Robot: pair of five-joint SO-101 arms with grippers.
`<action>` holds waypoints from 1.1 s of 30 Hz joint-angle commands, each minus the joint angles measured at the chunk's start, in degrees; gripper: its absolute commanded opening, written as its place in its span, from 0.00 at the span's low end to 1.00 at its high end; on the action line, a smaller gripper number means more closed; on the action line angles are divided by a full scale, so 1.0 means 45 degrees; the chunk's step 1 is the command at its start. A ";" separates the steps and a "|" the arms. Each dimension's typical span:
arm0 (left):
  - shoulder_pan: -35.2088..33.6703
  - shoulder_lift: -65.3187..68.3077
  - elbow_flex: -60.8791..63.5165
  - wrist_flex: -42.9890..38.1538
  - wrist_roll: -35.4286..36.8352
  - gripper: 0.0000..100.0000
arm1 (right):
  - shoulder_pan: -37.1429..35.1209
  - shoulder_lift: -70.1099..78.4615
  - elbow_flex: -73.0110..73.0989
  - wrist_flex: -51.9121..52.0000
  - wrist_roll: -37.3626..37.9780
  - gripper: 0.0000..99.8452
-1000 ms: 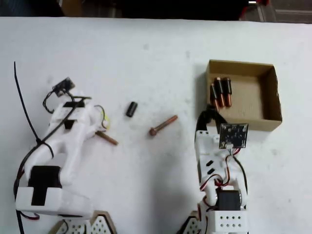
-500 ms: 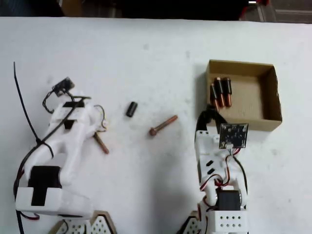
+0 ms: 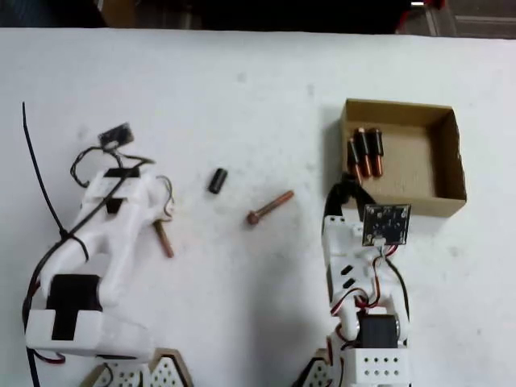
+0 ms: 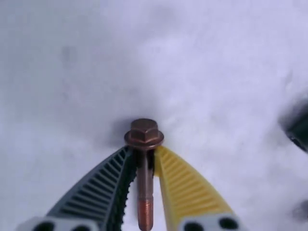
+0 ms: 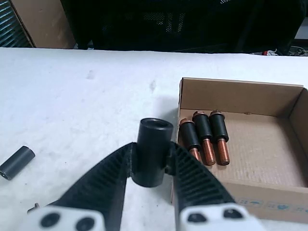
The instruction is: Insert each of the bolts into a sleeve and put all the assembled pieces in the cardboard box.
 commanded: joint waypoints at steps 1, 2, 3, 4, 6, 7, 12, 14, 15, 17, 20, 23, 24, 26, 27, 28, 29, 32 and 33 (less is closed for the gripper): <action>-0.0068 -0.0147 -0.0527 -0.0274 -0.1758 0.07 | 0.0186 -0.0049 0.0098 -0.0010 -0.0020 0.02; -0.0010 -0.0147 -0.0527 -0.0274 -0.2188 0.07 | 0.0186 -0.0049 0.0098 -0.0010 -0.0020 0.02; 0.0010 -0.0147 -0.0527 -0.0293 -0.2676 0.07 | 0.0186 -0.0049 0.0098 -0.0010 -0.0020 0.02; 0.0088 -0.0107 -0.0527 -0.0293 -0.3223 0.07 | 0.0186 -0.0049 0.0098 -0.0010 -0.0020 0.02; 0.0244 -0.0127 -0.0527 -0.0293 -0.4415 0.07 | 0.0166 -0.0049 0.0098 -0.0010 -0.0020 0.02; 0.0342 -0.0127 -0.0527 -0.0293 -0.5001 0.07 | 0.0166 -0.0049 0.0098 -0.0010 -0.0020 0.02; 0.0830 -0.0088 -0.0645 -0.0293 -0.6759 0.07 | 0.0166 -0.0049 0.0098 -0.0010 -0.0020 0.02; 0.1026 -0.0068 -0.0586 -0.0293 -0.6857 0.07 | 0.0166 -0.0049 0.0098 -0.0010 -0.0020 0.02; 0.1026 -0.0068 -0.0567 -0.0293 -0.6857 0.07 | 0.0166 -0.0049 0.0098 -0.0010 -0.0020 0.02; 0.0987 -0.0068 -0.0606 -0.0293 -0.6857 0.07 | 0.0166 -0.0049 0.0098 -0.0010 -0.0020 0.02; 0.1006 -0.0068 -0.0606 -0.0293 -0.6857 0.07 | 0.0166 -0.0049 0.0098 -0.0010 -0.0020 0.02; 0.0967 -0.0049 -0.0645 -0.0293 -0.6857 0.07 | 0.0166 -0.0049 0.0098 -0.0010 -0.0020 0.02; 0.0947 -0.0068 -0.0645 -0.0313 -0.6838 0.07 | 0.0166 -0.0049 0.0098 -0.0010 -0.0020 0.02; 0.0967 -0.0068 -0.0645 -0.0313 -0.6799 0.07 | 0.0166 -0.0049 0.0098 -0.0010 -0.0020 0.02; 0.0987 -0.0068 -0.0645 -0.0313 -0.6838 0.07 | 0.0166 -0.0049 0.0098 -0.0010 -0.0020 0.02; 0.0987 -0.0068 -0.0645 -0.0313 -0.6838 0.07 | 0.0147 -0.0049 0.0098 -0.0010 -0.0020 0.02; 0.0967 -0.0049 -0.0645 -0.0313 -0.6877 0.07 | 0.0147 -0.0049 0.0098 -0.0010 -0.0020 0.02; 0.0987 -0.0049 -0.0645 -0.0313 -0.7990 0.07 | 0.0127 -0.0049 0.0098 -0.0010 -0.0020 0.02; 0.1006 -0.0049 -0.0645 -0.0313 -0.8381 0.07 | 0.0127 -0.0049 0.0098 -0.0010 -0.0020 0.02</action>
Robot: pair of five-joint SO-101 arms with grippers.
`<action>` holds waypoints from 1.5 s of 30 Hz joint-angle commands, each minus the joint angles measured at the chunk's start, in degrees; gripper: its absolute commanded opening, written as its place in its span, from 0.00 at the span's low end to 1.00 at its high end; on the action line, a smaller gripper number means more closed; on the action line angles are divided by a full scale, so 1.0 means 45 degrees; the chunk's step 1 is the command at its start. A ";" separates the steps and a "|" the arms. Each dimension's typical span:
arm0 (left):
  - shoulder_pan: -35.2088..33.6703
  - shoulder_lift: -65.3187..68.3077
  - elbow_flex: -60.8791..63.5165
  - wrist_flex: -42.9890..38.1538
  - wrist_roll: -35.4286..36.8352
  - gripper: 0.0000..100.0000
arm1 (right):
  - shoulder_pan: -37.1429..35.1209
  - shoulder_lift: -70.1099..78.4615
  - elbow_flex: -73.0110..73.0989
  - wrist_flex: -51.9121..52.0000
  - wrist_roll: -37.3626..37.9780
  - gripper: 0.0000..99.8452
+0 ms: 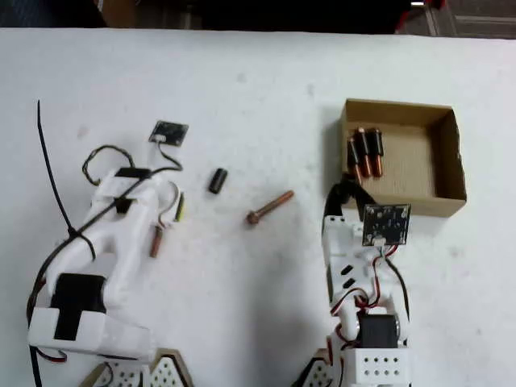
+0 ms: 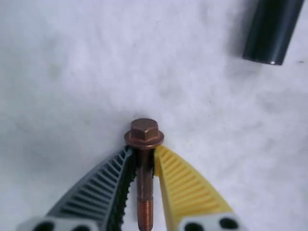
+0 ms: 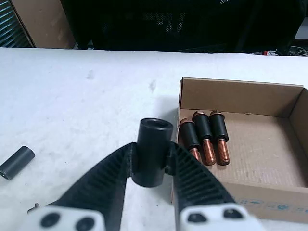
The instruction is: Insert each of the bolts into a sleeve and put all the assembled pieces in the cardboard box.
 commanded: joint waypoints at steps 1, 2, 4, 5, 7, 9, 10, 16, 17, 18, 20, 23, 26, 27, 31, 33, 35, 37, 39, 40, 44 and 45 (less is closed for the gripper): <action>0.0264 -0.0049 -0.0625 -0.0293 -0.1192 0.07 | 0.0127 -0.0049 0.0098 -0.0010 -0.0020 0.02; 0.0264 -0.0068 -0.0625 -0.0293 -0.1153 0.07 | 0.0107 -0.0049 0.0098 -0.0010 -0.0020 0.02; 0.0264 -0.0068 -0.0645 -0.0293 -0.1153 0.07 | 0.0107 -0.0049 0.0098 -0.0010 -0.0020 0.02; 0.0264 -0.0088 -0.0645 -0.0293 -0.1153 0.07 | 0.0107 -0.0049 0.0098 -0.0010 -0.0020 0.02; 0.0264 -0.0088 -0.0645 -0.0469 -0.1153 0.07 | 0.0088 -0.0049 0.0098 0.0107 -0.0020 0.02; 0.0264 -0.0068 -0.0547 -0.0781 -0.1172 0.07 | 0.0068 -0.0049 0.0098 0.0166 -0.0020 0.02; 0.0264 -0.0068 -0.0547 -0.0879 -0.1172 0.07 | 0.0068 -0.0049 0.0098 0.0166 -0.0020 0.02; 0.0264 -0.0049 -0.0508 -0.0860 -0.1211 0.07 | -0.0557 -0.0049 0.0098 0.0166 -0.0020 0.02; 0.0264 -0.0049 -0.0508 -0.0860 -0.1231 0.07 | -0.0615 -0.0049 0.0098 0.0166 -0.0020 0.02; 0.0264 -0.0029 -0.0508 -0.0860 -0.1231 0.07 | -0.0615 -0.0049 0.0098 0.0166 -0.0020 0.02; 0.0264 -0.0010 -0.0469 -0.0899 -0.1192 0.07 | -0.0615 -0.0049 0.0098 0.0166 -0.0020 0.02; 0.0264 0.0303 -0.0176 -0.1465 -0.1192 0.07 | -0.0635 -0.0049 0.0098 0.0166 -0.0020 0.02; 0.0244 0.0596 -0.0293 -0.1543 -0.1192 0.07 | -0.1026 -0.0049 0.0098 0.0166 -0.0020 0.02; 0.0264 0.0615 -0.0293 -0.1543 -0.1192 0.07 | -0.1280 -0.0049 0.0098 0.0166 -0.0020 0.02; 0.0264 0.0615 -0.0254 -0.1543 -0.1192 0.07 | -0.2256 -0.0068 0.0098 0.0127 0.0000 0.02; 0.0264 0.0615 -0.0234 -0.1543 -0.1192 0.07 | -0.2725 -0.0068 0.0098 0.0107 0.0625 0.02; 0.0264 0.0615 -0.0195 -0.1543 -0.1192 0.07 | -0.3253 -0.0068 0.0098 0.0127 0.1641 0.02; 0.0264 0.0615 -0.0176 -0.1543 -0.1192 0.07 | -0.3702 -0.0068 0.0098 0.0127 0.2481 0.02; 0.0264 0.0615 -0.0176 -0.1543 -0.1172 0.07 | -0.4073 -0.0068 0.0098 0.0107 0.2911 0.02; 0.0264 0.0615 -0.0176 -0.1543 -0.1172 0.07 | -0.4171 -0.0068 0.0098 0.0088 0.2930 0.02; 0.0264 0.0615 -0.0176 -0.1543 -0.1172 0.07 | -0.4718 -0.0068 0.0098 0.0049 0.2930 0.02; 0.0264 0.0635 -0.0176 -0.1543 -0.1172 0.07 | -0.4913 -0.0068 0.0098 0.0049 0.2930 0.02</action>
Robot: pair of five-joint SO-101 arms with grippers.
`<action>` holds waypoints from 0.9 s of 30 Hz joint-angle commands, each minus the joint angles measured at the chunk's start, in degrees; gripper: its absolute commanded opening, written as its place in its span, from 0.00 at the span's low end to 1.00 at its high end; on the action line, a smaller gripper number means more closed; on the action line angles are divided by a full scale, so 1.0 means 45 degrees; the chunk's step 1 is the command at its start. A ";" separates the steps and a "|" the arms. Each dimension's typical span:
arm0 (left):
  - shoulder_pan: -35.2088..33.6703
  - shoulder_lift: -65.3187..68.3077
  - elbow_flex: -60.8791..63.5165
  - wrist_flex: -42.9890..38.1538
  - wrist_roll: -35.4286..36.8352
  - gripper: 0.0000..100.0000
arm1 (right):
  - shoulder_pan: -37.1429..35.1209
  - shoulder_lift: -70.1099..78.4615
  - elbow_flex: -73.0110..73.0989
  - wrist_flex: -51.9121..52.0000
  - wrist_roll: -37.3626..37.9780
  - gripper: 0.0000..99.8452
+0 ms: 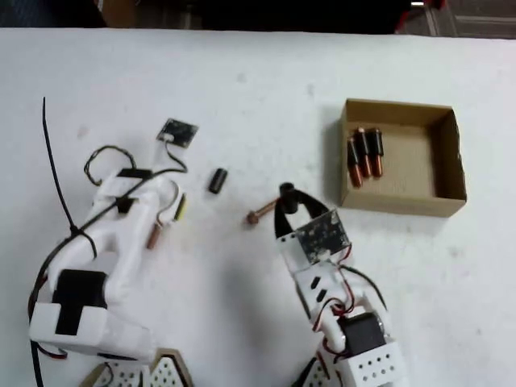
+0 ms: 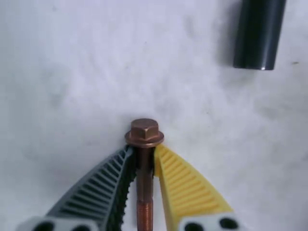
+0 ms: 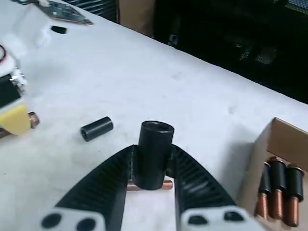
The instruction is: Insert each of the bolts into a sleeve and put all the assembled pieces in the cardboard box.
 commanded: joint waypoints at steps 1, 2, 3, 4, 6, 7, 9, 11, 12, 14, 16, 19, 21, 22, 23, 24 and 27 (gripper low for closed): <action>0.0186 0.0107 -0.0176 -0.0527 -0.0078 0.07 | -0.0654 -0.0068 0.0098 -0.0107 0.0215 0.02; 0.0186 0.0107 -0.0176 -0.0527 -0.0078 0.07 | -0.0791 -0.0068 0.0098 -0.0205 0.0215 0.02; 0.0186 0.0107 -0.0176 -0.0527 -0.0078 0.07 | -0.0908 -0.0068 0.0098 -0.0400 0.0215 0.02; 0.0186 0.0107 -0.0176 -0.0527 -0.0078 0.07 | -0.0967 -0.0068 0.0098 -0.0674 0.0215 0.02; 0.0186 0.0127 -0.0176 -0.0527 -0.0078 0.07 | -0.1026 -0.0068 0.0098 -0.1436 0.0215 0.02; 0.0186 0.0127 -0.0176 -0.0527 -0.0078 0.07 | -0.1026 -0.0068 0.0098 -0.1788 0.0215 0.02; 0.0186 0.0127 -0.0176 -0.0527 -0.0078 0.07 | -0.1045 -0.0068 0.0098 -0.2335 0.0215 0.02; 0.0186 0.0147 -0.0176 -0.0527 -0.0078 0.07 | -0.1280 -0.0068 0.0098 -0.2686 0.0215 0.02; 0.0186 0.0147 -0.0176 -0.0527 -0.0078 0.07 | -0.1475 -0.0068 0.0098 -0.2764 0.0215 0.02; 0.0186 0.0147 -0.0176 -0.0527 -0.0078 0.07 | -0.1866 -0.0049 0.0098 -0.2842 0.0215 0.02; 0.0186 0.0147 -0.0176 -0.0527 -0.0078 0.07 | -0.2139 -0.0049 0.0098 -0.2862 0.0215 0.02; 0.0186 0.0147 -0.0176 -0.0567 -0.0078 0.07 | -0.2335 -0.0049 0.0098 -0.3448 0.0215 0.02; 0.0186 0.0147 -0.0176 -0.0606 -0.0078 0.07 | -0.2393 -0.0049 0.0098 -0.3976 0.0195 0.02; 0.0186 0.0147 -0.0176 -0.0606 -0.0078 0.07 | -0.2393 -0.0049 0.0098 -0.4132 0.0137 0.02; 0.0186 0.0147 -0.0176 -0.0606 -0.0078 0.07 | -0.2393 -0.0049 0.0098 -0.4230 -0.0195 0.02; 0.0186 0.0147 -0.0176 -0.0606 -0.0078 0.07 | -0.2393 -0.0049 0.0098 -0.4288 -0.0723 0.02; 0.0186 0.0107 -0.0176 -0.0547 -0.0078 0.07 | -0.2354 -0.0049 0.0098 -0.4425 -0.2110 0.02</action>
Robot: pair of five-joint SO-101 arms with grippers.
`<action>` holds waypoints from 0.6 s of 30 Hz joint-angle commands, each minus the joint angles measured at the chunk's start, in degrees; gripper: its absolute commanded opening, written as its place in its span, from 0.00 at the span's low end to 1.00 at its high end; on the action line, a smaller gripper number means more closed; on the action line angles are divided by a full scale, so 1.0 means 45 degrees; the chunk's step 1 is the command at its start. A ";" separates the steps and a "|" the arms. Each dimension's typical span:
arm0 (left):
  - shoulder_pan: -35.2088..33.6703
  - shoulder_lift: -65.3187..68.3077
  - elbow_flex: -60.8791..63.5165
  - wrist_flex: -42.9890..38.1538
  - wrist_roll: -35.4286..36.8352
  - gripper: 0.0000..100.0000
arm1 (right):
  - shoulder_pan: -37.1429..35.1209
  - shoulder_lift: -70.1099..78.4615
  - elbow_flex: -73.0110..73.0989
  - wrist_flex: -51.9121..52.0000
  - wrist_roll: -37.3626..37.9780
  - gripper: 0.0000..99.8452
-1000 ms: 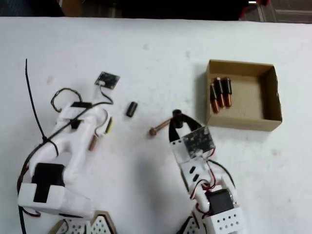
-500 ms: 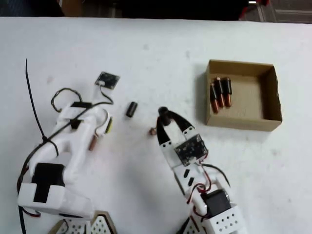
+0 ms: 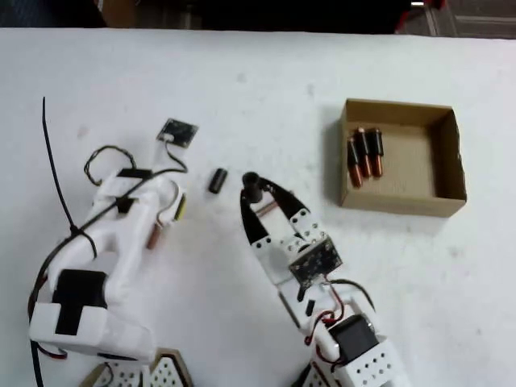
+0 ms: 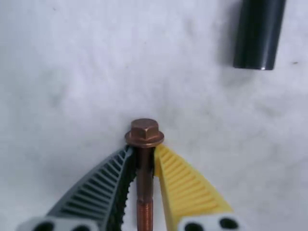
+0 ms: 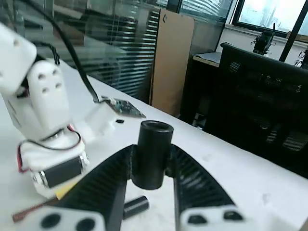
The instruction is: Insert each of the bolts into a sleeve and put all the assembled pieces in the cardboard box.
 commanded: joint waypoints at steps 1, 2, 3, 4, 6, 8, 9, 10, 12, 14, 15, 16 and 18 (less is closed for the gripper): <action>0.0186 0.0049 -0.0156 -0.0547 -0.0078 0.07 | 0.0029 -0.0049 0.0098 -0.0479 -0.1192 0.02; 0.0186 0.0049 -0.0156 -0.0527 -0.0078 0.07 | 0.0029 -0.0049 0.0098 -0.0420 -0.1192 0.02; 0.0186 0.0049 -0.0156 -0.0527 -0.0078 0.07 | 0.0029 -0.0029 0.0098 -0.0381 -0.1250 0.02; 0.0186 0.0049 -0.0156 -0.0527 -0.0078 0.07 | 0.0010 -0.0029 0.0098 -0.0283 -0.1250 0.02; 0.0205 0.0049 -0.0156 -0.0527 -0.0078 0.07 | 0.0010 -0.0029 0.0098 0.0029 -0.1250 0.02; 0.0303 0.0068 -0.0156 -0.0567 -0.0078 0.07 | 0.0029 -0.0029 0.0098 0.0225 -0.1250 0.02; 0.0420 0.0088 -0.0156 -0.0567 -0.0078 0.07 | 0.0049 -0.0029 0.0098 0.0244 -0.1250 0.02; 0.0557 0.0107 -0.0156 -0.0567 -0.0078 0.07 | 0.0049 -0.0029 0.0098 0.0264 -0.1231 0.02; 0.0850 0.0107 -0.0156 -0.0527 -0.0078 0.07 | 0.0049 -0.0049 0.0098 0.0264 -0.1211 0.02; 0.0908 0.0107 -0.0137 -0.0527 -0.0098 0.07 | 0.0049 -0.0088 0.0098 0.0186 -0.1114 0.02; 0.0889 0.0107 -0.0137 -0.0527 -0.0098 0.07 | 0.0049 -0.0088 0.0098 0.0225 -0.0918 0.02; 0.0869 0.0107 -0.0137 -0.0527 -0.0098 0.07 | 0.0049 -0.0088 0.0098 0.0264 -0.0567 0.02; 0.0889 0.0107 -0.0137 -0.0527 -0.0098 0.07 | 0.0088 -0.0088 0.0098 0.0342 -0.0156 0.02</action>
